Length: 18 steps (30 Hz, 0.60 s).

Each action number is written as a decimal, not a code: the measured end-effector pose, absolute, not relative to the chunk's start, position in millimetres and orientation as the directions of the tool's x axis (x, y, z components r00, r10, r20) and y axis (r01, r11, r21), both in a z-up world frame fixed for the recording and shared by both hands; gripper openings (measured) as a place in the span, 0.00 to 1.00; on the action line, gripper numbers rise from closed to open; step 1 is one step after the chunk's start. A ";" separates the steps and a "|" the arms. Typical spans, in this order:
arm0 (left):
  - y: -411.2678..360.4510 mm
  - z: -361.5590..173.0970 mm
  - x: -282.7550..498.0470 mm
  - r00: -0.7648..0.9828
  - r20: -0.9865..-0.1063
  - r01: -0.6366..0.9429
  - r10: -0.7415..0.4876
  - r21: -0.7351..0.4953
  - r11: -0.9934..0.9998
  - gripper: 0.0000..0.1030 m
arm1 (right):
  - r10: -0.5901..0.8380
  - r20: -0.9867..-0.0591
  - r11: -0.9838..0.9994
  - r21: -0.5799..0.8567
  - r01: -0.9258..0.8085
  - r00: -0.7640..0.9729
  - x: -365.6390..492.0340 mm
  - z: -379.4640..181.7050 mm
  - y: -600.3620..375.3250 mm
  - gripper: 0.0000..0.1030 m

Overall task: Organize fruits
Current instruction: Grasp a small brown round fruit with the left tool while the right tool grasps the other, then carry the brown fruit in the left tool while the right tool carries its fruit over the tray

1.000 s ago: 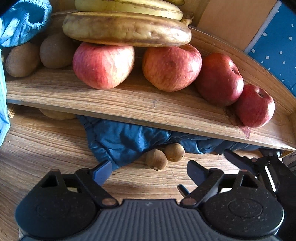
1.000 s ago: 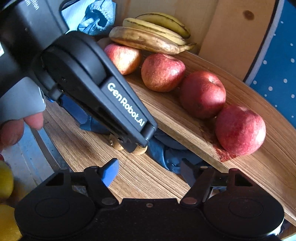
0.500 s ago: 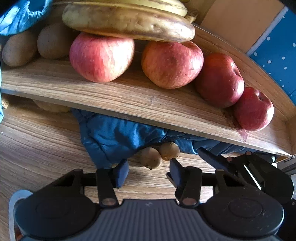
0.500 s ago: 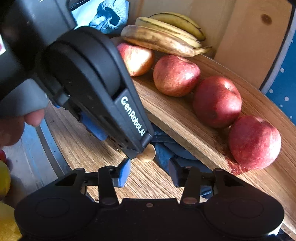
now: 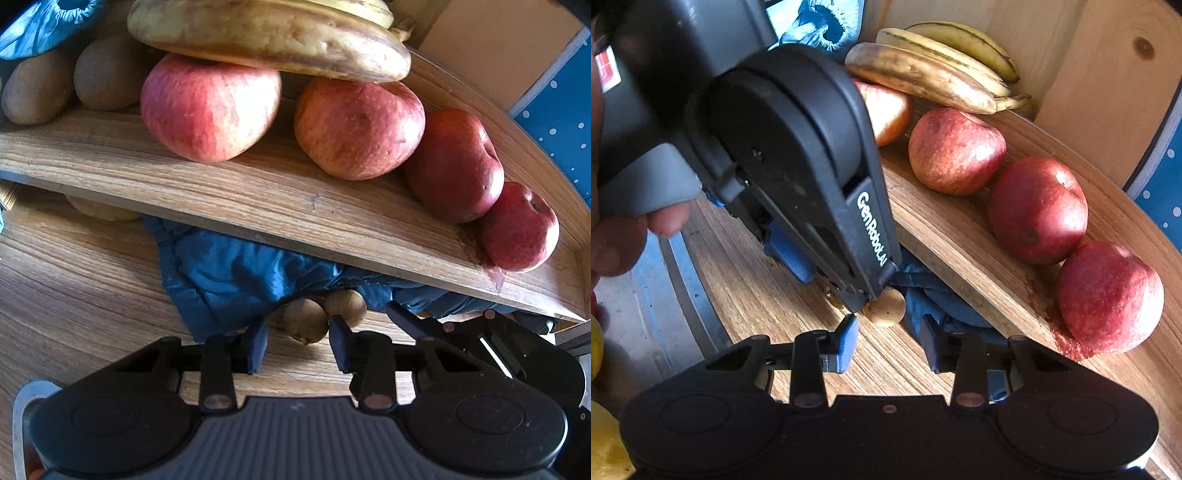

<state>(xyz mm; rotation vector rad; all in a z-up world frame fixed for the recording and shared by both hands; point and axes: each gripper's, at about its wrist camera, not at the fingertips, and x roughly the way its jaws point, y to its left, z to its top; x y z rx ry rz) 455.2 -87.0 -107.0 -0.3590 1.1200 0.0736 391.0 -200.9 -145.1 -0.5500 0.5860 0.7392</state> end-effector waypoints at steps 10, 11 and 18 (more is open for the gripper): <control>-73.1 -110.1 461.2 0.434 -0.893 -0.246 -0.119 -0.244 0.938 0.37 | 0.460 -0.660 0.592 -0.270 -0.759 0.594 388.9 -156.2 -192.7 0.37; -71.7 -110.6 461.9 0.433 -0.894 -0.246 -0.119 -0.244 0.938 0.37 | 0.461 -0.659 0.593 -0.270 -0.759 0.595 387.3 -156.9 -192.9 0.37; -64.9 -110.0 462.9 0.436 -0.892 -0.252 -0.116 -0.245 0.936 0.32 | 0.464 -0.656 0.595 -0.268 -0.758 0.596 381.1 -160.4 -192.8 0.34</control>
